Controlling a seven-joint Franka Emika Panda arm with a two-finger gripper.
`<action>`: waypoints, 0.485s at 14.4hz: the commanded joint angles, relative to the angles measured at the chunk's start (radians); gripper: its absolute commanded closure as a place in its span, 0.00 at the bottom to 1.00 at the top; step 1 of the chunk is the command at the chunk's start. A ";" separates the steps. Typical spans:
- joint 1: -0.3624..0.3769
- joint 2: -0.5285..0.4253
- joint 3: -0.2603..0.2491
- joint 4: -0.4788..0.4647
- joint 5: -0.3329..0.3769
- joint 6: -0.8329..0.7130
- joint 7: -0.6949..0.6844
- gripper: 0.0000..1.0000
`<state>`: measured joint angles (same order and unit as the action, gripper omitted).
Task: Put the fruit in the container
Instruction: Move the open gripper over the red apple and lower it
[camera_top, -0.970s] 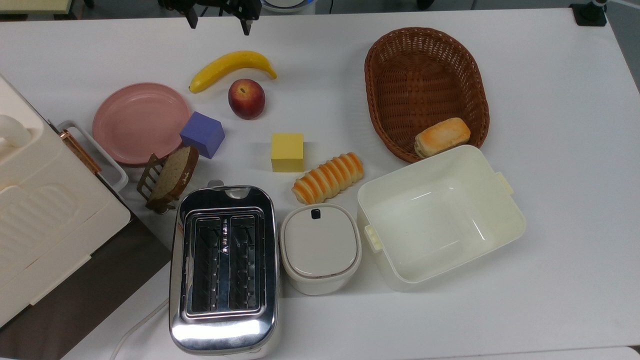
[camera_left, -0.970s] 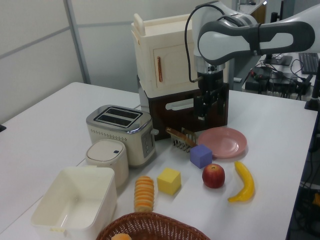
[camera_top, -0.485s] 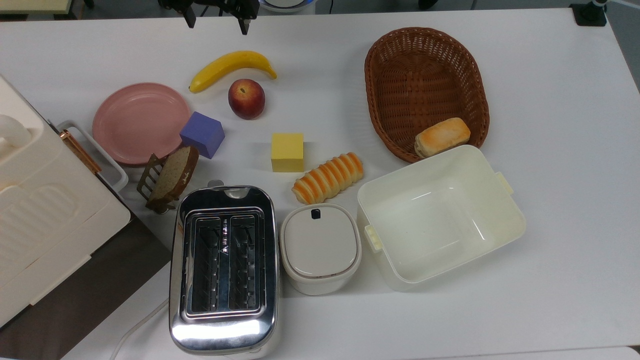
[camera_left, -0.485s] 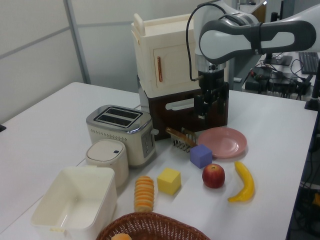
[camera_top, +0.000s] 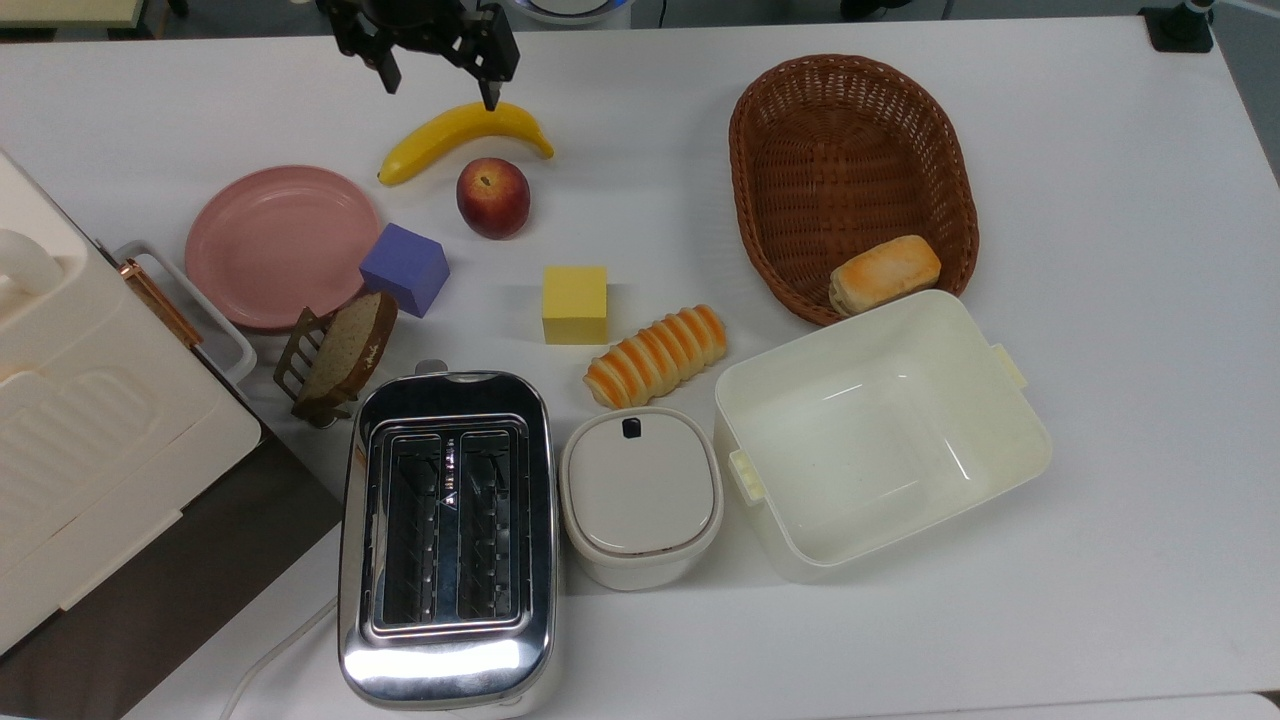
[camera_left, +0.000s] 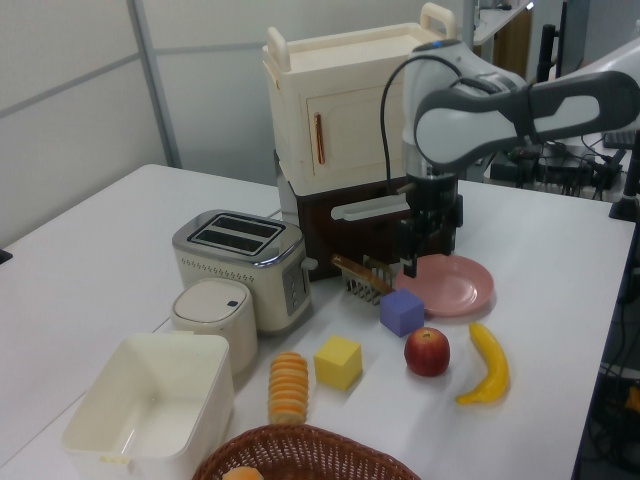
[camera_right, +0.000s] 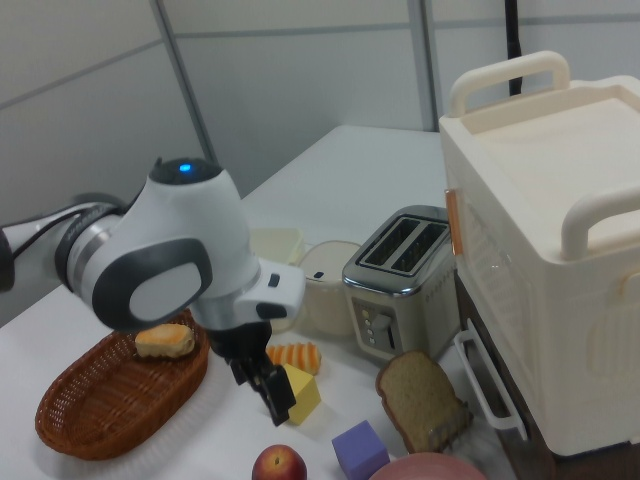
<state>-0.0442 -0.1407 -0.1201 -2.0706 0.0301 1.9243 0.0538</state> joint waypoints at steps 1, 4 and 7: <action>0.027 -0.063 -0.016 -0.106 -0.015 0.077 0.012 0.00; 0.024 -0.063 -0.015 -0.193 -0.058 0.192 0.008 0.00; 0.021 -0.057 -0.015 -0.241 -0.058 0.265 0.006 0.00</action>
<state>-0.0416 -0.1621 -0.1201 -2.2289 -0.0098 2.1117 0.0537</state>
